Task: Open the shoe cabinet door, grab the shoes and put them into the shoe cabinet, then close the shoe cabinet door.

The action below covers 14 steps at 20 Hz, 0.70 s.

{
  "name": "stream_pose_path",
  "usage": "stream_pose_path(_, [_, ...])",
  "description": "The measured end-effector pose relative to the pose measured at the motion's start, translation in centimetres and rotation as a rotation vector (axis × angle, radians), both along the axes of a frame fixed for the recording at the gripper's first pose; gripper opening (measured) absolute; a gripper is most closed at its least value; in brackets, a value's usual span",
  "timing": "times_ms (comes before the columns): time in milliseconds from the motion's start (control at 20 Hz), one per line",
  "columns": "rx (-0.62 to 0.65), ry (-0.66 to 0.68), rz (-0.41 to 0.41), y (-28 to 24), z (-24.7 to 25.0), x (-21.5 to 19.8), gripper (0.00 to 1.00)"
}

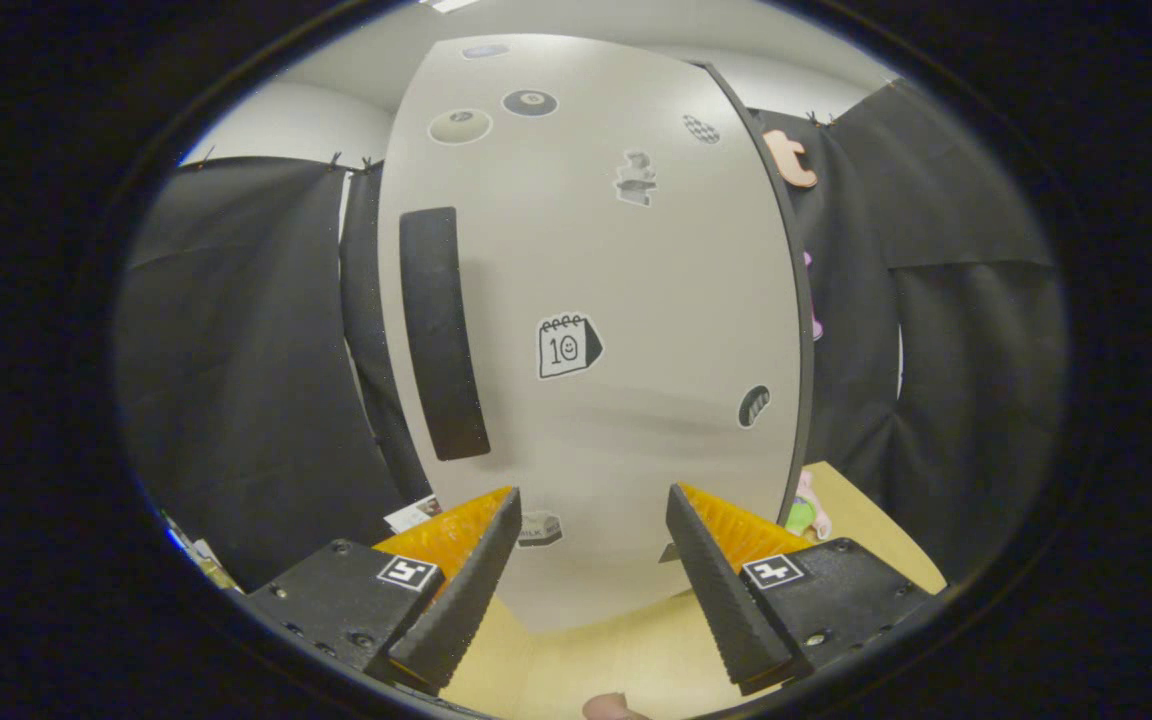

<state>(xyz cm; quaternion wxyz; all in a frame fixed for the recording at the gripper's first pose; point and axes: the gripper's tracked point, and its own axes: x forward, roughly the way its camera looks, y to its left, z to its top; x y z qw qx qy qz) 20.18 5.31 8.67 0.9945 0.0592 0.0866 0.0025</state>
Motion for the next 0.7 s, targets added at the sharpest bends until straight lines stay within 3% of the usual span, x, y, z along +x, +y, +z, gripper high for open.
stream_pose_path(700, [-0.081, -0.155, 0.083, 1.0, 1.3, -12.9, 0.97])
